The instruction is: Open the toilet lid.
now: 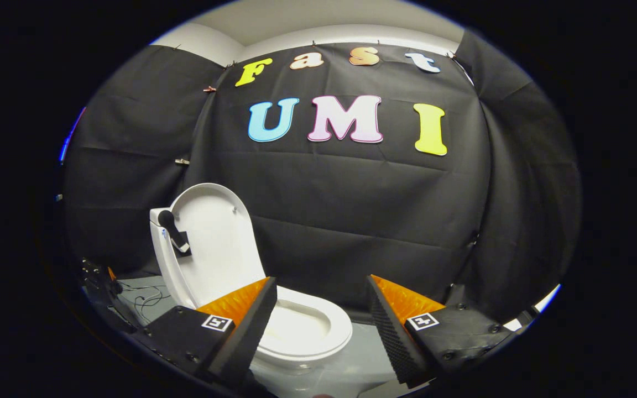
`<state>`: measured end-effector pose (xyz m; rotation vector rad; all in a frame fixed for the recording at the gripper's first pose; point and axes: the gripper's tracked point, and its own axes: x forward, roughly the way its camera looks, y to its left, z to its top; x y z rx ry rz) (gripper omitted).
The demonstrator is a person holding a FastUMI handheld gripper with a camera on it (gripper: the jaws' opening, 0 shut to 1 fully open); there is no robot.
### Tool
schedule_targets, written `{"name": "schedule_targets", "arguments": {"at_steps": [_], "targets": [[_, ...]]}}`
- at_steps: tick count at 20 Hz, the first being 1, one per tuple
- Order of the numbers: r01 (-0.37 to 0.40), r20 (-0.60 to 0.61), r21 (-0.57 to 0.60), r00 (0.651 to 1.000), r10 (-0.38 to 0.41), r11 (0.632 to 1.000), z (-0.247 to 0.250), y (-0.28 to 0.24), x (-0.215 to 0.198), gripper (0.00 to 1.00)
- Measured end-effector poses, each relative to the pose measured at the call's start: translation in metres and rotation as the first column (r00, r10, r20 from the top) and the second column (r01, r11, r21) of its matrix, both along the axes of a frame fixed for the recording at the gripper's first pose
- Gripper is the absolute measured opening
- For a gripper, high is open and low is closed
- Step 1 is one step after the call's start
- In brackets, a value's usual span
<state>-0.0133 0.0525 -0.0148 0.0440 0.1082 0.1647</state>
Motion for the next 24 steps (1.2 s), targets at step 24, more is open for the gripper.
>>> {"name": "schedule_targets", "arguments": {"at_steps": [24], "targets": [[0.062,0.002,-0.004,0.998,-0.062,0.998,0.001,-0.022,0.005,0.99]]}}
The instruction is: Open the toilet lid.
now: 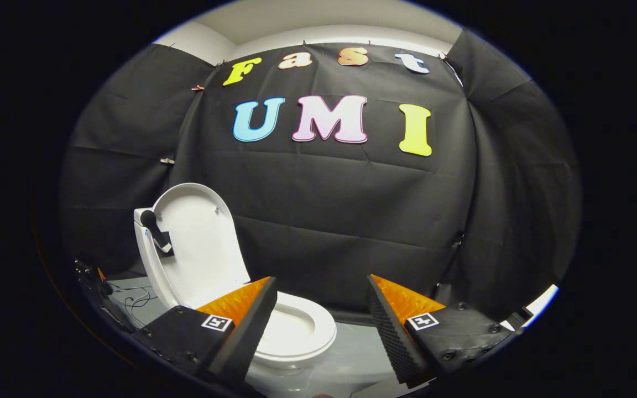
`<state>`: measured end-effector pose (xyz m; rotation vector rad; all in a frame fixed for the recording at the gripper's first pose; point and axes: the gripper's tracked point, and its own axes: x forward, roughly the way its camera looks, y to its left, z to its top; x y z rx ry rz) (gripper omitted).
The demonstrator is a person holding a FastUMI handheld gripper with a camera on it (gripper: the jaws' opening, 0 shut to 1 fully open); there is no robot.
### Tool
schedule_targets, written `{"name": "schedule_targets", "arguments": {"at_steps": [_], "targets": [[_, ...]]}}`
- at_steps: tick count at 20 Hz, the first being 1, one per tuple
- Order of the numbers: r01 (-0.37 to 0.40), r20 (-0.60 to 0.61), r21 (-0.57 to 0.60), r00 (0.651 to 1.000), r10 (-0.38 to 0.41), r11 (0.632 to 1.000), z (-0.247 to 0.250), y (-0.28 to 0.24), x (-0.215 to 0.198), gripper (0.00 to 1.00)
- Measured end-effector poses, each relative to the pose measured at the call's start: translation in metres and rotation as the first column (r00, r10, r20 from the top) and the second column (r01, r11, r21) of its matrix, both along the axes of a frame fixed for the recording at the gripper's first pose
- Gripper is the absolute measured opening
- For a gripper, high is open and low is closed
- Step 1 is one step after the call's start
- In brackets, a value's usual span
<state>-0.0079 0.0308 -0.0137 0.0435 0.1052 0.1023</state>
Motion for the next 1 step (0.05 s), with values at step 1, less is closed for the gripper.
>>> {"name": "schedule_targets", "arguments": {"at_steps": [1], "targets": [[0.001,0.002,0.002,1.0,-0.001,1.0,0.0009,0.0001,-0.0002,0.99]]}}
